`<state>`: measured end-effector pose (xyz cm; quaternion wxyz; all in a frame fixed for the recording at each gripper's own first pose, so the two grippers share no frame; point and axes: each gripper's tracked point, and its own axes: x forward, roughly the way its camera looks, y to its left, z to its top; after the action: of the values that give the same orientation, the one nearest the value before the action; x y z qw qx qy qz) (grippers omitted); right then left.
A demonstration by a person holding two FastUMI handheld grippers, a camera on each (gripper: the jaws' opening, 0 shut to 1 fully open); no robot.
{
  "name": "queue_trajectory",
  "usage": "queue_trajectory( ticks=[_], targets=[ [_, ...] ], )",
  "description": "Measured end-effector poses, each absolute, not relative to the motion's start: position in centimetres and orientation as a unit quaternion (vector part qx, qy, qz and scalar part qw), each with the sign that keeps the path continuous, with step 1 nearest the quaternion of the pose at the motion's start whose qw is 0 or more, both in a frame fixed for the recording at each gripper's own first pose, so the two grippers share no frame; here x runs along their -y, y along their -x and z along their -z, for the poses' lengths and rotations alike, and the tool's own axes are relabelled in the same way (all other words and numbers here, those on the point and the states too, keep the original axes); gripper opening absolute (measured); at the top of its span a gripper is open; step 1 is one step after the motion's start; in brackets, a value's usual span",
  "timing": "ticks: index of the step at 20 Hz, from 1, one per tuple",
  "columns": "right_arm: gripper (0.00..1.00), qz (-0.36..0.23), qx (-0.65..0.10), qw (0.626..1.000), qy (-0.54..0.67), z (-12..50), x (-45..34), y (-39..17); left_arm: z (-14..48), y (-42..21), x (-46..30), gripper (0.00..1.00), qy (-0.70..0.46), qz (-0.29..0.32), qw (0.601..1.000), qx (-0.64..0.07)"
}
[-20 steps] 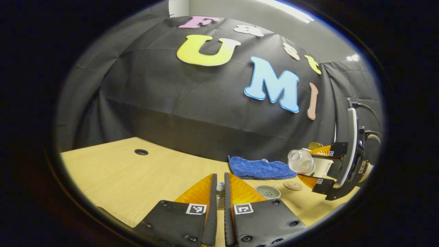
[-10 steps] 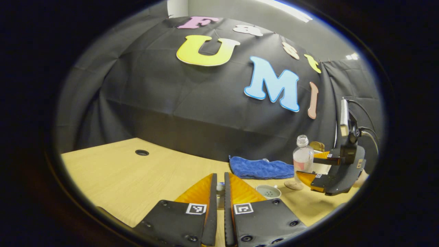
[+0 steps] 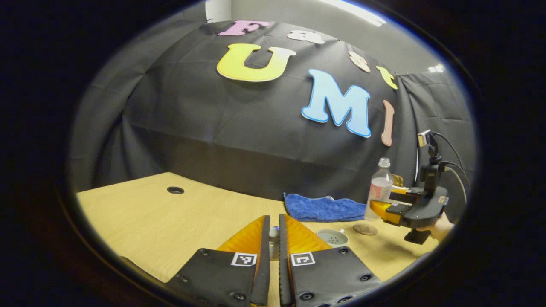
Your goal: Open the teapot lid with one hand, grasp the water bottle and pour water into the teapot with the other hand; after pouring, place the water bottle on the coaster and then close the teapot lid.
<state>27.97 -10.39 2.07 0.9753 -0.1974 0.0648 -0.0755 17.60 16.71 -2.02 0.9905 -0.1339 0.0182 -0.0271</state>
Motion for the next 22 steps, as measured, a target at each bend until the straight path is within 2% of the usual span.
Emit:
queue_trajectory(
  ticks=[10,22],
  targets=[
    [0.76,0.081,-0.09,0.993,0.012,0.2,13.5,-29.0,1.9,-17.7,-16.3,0.16,0.127,0.031,0.991,-0.017],
    [0.77,0.079,-0.107,0.991,-0.007,2.4,13.8,-29.4,1.9,-17.7,-16.3,0.15,0.124,0.031,0.992,-0.017]
  ],
)
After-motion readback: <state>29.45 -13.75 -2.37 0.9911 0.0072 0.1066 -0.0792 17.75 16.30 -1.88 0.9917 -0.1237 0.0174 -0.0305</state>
